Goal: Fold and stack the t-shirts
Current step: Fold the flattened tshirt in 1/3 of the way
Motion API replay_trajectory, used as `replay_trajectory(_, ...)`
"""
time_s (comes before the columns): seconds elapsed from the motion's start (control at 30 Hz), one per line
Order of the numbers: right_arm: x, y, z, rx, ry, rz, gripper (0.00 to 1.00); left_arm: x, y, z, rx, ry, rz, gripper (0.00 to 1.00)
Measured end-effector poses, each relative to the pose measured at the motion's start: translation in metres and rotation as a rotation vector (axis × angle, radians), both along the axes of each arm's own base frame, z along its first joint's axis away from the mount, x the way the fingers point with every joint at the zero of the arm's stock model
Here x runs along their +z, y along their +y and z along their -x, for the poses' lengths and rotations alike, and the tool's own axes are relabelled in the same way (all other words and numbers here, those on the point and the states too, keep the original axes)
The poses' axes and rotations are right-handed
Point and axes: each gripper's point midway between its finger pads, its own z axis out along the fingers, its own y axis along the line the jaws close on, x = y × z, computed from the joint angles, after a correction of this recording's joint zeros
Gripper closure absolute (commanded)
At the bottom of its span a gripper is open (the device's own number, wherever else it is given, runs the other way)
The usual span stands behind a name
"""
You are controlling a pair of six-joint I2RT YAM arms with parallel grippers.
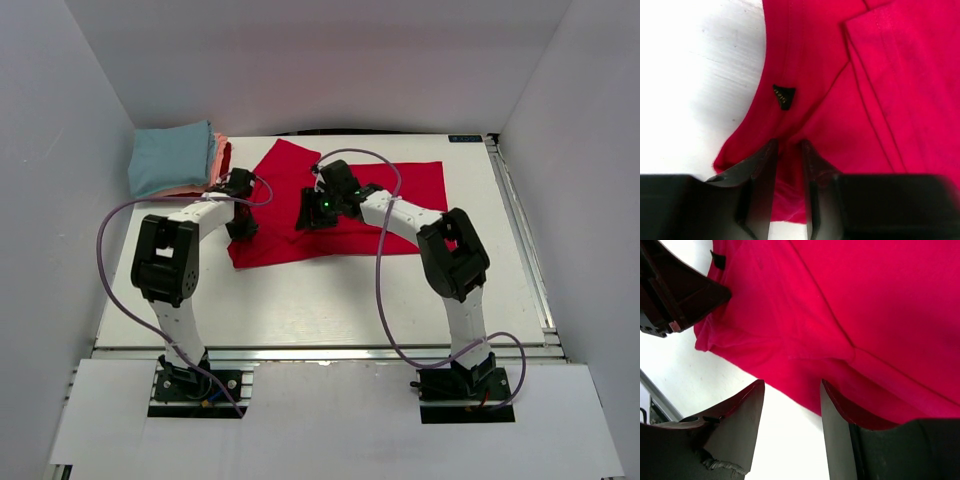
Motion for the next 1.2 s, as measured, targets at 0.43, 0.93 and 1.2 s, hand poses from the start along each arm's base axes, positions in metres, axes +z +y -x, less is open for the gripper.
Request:
replay_trajectory(0.43, -0.019, 0.016, -0.002, -0.035, 0.036, -0.007, 0.5, -0.002, -0.003, -0.005, -0.019, 0.001, 0.009, 1.0)
replay_trajectory(0.93, -0.038, 0.03, -0.003, -0.087, 0.065, 0.02, 0.57, 0.02, -0.005, -0.02, -0.057, -0.035, 0.001, 1.0)
replay_trajectory(1.2, -0.043, 0.029, -0.01, -0.113, 0.057, 0.049, 0.65, 0.02, -0.005, -0.02, -0.058, -0.032, 0.0, 1.0)
